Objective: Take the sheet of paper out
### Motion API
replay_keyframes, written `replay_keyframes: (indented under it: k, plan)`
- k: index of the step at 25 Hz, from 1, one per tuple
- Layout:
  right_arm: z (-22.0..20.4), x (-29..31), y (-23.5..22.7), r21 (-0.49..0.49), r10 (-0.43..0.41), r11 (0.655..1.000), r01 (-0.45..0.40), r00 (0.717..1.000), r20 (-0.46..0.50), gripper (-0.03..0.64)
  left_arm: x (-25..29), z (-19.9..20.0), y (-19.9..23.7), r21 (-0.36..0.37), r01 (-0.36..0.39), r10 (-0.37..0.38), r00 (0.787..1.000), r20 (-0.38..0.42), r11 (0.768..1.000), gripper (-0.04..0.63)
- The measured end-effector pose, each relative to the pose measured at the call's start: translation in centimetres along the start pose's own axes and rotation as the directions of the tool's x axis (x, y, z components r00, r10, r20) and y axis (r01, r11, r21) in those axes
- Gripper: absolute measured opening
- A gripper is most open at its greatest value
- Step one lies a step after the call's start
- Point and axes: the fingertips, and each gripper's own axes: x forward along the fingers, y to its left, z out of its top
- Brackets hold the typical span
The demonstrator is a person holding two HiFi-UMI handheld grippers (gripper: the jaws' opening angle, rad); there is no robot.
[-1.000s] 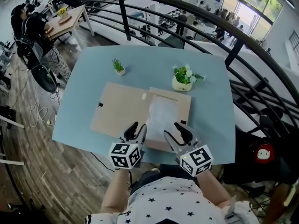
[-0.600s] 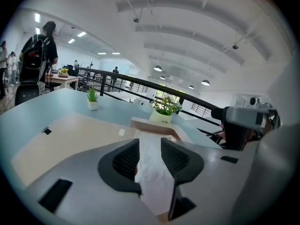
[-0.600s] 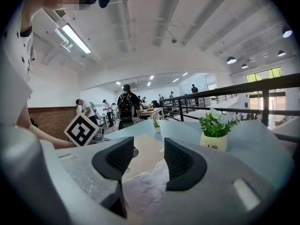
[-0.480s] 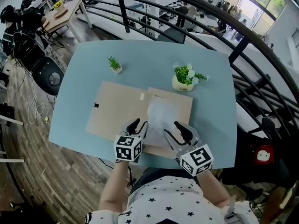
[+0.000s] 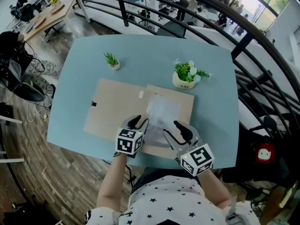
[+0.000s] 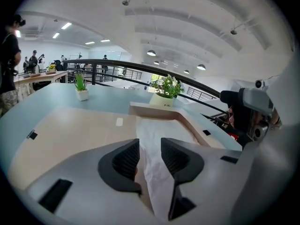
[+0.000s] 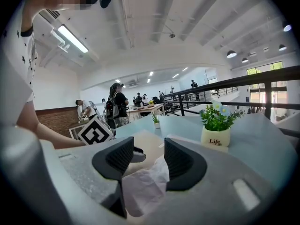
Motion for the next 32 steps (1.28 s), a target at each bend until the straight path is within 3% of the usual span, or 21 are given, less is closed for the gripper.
replay_keyframes:
  k: [13, 19, 32]
  plan:
    - [-0.3, 0.6, -0.6, 0.004, 0.027, 1.000, -0.027, 1.000, -0.014, 0.189, 3.3, -0.7, 0.6, -0.009, 0.037, -0.037, 0.992, -0.124, 0.999, 0.137]
    - [-0.2, 0.8, -1.0, 0.011, 0.023, 1.000, -0.023, 1.000, -0.014, 0.189, 4.4, -1.8, 1.1, -0.031, 0.037, -0.043, 0.976, -0.211, 0.999, 0.137]
    - [-0.5, 0.4, -1.7, 0.015, 0.019, 1.000, -0.018, 1.000, -0.011, 0.189, 5.7, -2.5, 1.8, 0.043, -0.032, 0.043, 0.956, -0.289, 0.999, 0.103]
